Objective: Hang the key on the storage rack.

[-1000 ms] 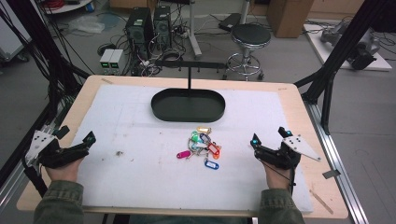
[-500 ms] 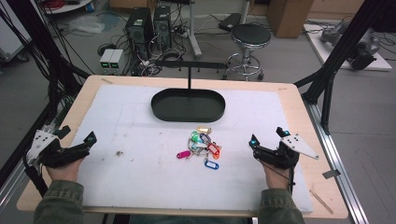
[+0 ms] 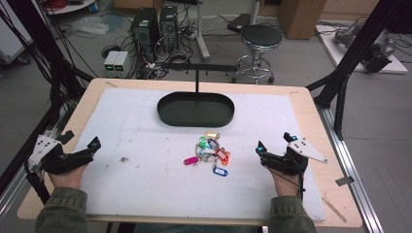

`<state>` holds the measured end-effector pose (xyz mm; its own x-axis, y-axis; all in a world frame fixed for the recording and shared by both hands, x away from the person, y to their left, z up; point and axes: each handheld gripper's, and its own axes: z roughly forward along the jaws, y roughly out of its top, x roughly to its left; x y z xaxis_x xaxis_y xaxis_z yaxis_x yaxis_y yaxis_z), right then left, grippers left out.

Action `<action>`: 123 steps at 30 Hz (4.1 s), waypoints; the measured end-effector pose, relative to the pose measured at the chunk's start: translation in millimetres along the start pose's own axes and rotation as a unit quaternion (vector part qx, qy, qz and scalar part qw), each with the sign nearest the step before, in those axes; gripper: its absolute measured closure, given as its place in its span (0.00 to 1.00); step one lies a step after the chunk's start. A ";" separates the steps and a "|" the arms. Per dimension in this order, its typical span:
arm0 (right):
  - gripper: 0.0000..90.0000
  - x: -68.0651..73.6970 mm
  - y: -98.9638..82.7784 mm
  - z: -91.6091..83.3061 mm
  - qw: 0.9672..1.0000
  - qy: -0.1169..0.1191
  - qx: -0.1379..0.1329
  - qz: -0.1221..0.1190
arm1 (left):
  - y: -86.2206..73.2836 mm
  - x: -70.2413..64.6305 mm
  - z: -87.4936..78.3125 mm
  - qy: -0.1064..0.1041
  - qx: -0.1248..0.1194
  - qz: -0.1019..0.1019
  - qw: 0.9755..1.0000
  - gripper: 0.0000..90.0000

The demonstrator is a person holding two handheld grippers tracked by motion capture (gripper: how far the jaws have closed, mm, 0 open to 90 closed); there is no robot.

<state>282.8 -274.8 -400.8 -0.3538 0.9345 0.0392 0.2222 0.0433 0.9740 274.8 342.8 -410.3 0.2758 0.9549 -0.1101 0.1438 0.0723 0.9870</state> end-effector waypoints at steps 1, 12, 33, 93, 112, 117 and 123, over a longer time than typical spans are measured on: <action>0.02 1.2 0.2 0.3 1.000 0.001 0.002 -0.002 | 0.1 -0.1 -0.1 0.000 0.000 0.000 1.000 0.02; 0.02 10.0 5.5 9.5 0.999 0.033 0.028 -0.012 | 0.0 -0.7 -0.5 0.000 0.003 0.003 1.000 0.02; 0.02 37.9 20.2 42.4 0.989 0.099 0.100 -0.038 | -0.7 -1.0 -2.1 -0.003 0.004 -0.001 1.000 0.02; 0.02 107.1 38.5 115.2 0.921 0.223 0.287 -0.138 | -1.7 -1.8 -2.7 -0.005 0.010 0.004 1.000 0.02; 0.02 129.6 28.4 135.4 0.872 0.245 0.377 -0.193 | -2.7 -3.2 -0.5 -0.013 0.015 0.004 1.000 0.02; 0.12 135.4 21.9 135.1 0.851 0.255 0.401 -0.223 | -3.0 -2.9 -0.3 -0.014 0.016 0.005 1.000 0.02; 0.28 135.7 22.4 135.0 0.841 0.277 0.406 -0.225 | -3.2 -3.4 0.3 -0.016 0.017 0.004 1.000 0.02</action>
<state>362.4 -99.3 -403.8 -0.8873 0.4606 0.0233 0.4201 0.7862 0.4532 273.7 339.2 -413.2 0.3076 0.9456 -0.1059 0.1735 0.0536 0.9834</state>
